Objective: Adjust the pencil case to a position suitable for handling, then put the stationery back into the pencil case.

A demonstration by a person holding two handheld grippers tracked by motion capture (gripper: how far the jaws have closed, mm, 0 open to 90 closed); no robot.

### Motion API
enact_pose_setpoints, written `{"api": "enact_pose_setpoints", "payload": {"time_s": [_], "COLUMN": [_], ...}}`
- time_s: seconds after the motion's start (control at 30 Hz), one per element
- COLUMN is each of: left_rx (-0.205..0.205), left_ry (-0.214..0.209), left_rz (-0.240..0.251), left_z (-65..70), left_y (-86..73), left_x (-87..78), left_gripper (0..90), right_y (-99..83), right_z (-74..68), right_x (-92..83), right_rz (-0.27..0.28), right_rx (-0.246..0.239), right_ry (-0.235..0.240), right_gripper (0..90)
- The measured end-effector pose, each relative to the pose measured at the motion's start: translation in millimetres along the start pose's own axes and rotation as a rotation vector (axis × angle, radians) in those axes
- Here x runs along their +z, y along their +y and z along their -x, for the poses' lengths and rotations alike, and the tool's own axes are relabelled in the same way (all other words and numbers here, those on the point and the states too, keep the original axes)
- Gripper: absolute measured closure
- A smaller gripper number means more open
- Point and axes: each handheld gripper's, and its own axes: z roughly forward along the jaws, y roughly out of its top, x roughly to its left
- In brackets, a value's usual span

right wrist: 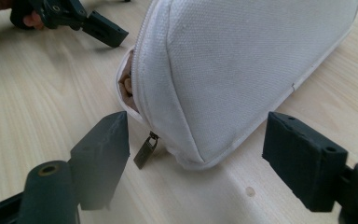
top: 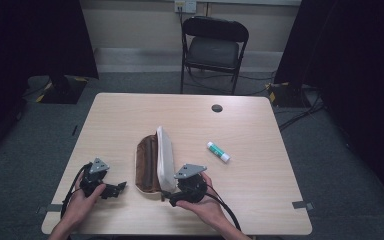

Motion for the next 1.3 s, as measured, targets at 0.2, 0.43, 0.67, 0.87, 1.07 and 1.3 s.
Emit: {"api": "enact_pose_setpoints", "payload": {"time_s": [0.2, 0.43, 0.67, 0.87, 1.07, 1.3], "left_rx": [-0.001, 0.007, 0.002, 0.002, 0.007, 0.007], "left_ry": [-0.001, 0.004, -0.001, -0.001, -0.001, -0.001], "left_rz": [0.002, 0.000, 0.000, 0.001, 0.000, 0.000], "left_z": [0.1, 0.7, 1.1, 1.1, 0.7, 0.6], "left_y": [-0.1, -0.7, -1.0, -1.1, -0.9, -0.9], "left_x": [0.3, -1.0, -1.1, -1.0, -1.0, -1.0], "left_gripper": [0.0, 0.1, 0.1, 0.0, 0.0, 0.0], "right_y": [3.4, 6.4, 2.2, -0.2, -2.7, -8.0], "right_z": [-1.8, -3.8, 4.6, 15.4, 24.5, 31.2], "right_x": [7.8, 19.4, 11.5, 4.4, 0.2, -5.8], "right_rz": [0.004, 0.004, 0.011, 0.014, 0.011, 0.010], "right_rx": [0.007, 0.017, 0.025, 0.045, 0.060, 0.080], "right_ry": [-0.003, -0.013, -0.026, -0.046, -0.051, -0.036], "right_gripper": [19.4, 28.9, 42.6, 55.3, 62.5, 67.6]}}
